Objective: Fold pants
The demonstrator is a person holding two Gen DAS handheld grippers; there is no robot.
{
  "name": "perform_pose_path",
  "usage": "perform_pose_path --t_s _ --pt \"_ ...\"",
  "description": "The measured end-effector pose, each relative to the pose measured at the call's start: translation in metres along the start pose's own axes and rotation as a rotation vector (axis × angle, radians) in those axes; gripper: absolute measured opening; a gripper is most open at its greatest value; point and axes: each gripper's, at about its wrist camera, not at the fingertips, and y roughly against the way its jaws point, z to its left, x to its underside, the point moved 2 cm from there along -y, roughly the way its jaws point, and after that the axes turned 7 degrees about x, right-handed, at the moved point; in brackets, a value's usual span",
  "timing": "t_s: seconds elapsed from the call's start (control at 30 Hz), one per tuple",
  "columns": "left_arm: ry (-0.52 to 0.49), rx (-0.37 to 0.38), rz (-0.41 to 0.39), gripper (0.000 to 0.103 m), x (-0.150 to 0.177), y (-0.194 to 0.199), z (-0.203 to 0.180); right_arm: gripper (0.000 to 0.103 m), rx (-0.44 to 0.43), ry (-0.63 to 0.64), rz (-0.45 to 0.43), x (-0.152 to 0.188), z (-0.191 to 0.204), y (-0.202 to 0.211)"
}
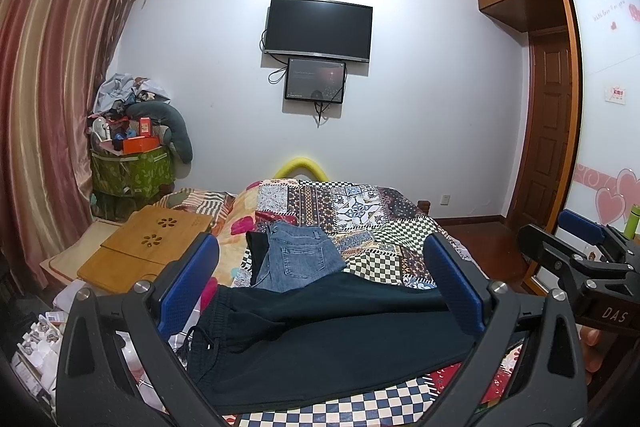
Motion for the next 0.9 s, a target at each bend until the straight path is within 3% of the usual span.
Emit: perform_pose_path --t_s 0.47,0.67,0.9 --pt "0.006 0.013 0.034 0.103 0.006 -0.021 0.006 0.103 0.014 -0.001 0.04 0.008 -0.003 -0.02" --pt "0.019 -0.003 0.112 0.103 0.014 -0.063 0.024 0.103 0.056 -0.004 0.121 0.024 -0.019 -0.056" --pt "0.018 -0.07 0.2 0.103 0.029 -0.128 0.061 0.103 0.102 0.005 0.232 0.043 -0.045 -0.112"
